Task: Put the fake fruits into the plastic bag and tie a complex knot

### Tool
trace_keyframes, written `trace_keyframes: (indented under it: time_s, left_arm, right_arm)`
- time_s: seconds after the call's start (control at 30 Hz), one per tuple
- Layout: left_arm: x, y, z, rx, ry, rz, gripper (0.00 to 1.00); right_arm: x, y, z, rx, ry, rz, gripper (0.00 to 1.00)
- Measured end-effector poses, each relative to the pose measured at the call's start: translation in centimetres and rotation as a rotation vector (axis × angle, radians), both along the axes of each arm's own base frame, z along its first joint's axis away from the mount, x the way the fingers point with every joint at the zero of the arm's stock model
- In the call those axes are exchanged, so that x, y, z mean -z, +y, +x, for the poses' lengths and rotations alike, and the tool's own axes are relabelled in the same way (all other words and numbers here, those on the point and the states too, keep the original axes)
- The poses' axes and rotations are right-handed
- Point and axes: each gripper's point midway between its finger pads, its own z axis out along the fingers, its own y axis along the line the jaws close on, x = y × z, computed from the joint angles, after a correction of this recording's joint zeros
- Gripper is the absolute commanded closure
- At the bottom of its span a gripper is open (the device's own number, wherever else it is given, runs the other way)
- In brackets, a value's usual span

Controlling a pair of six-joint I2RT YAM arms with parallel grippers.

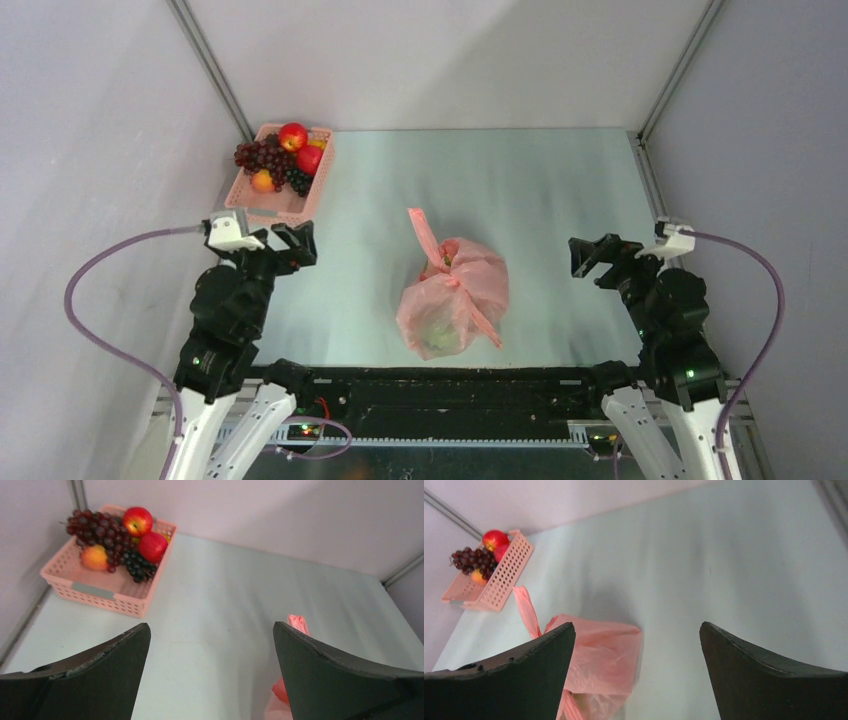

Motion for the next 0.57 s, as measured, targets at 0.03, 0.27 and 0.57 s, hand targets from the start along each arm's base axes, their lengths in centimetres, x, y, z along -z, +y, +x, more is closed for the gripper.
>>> trace_keyframes:
  time_s: [0.03, 0.27, 0.57]
  left_arm:
    - [-0.5, 0.5, -0.5, -0.013, -0.024, 0.004, 0.01]
    - [0.7, 1.8, -1.1, -0.063, -0.015, 0.049, 0.01]
    - [1.2, 2.1, -1.3, -0.073, -0.008, 0.064, 0.01]
  right_arm:
    - [-0.4, -0.3, -0.4, 0.010, -0.031, -0.005, 0.01]
    - [-0.6, -1.8, -1.4, 0.062, -0.098, -0.043, 0.01]
    - [-0.5, -2.1, -1.3, 0.075, -0.096, -0.058, 0.01]
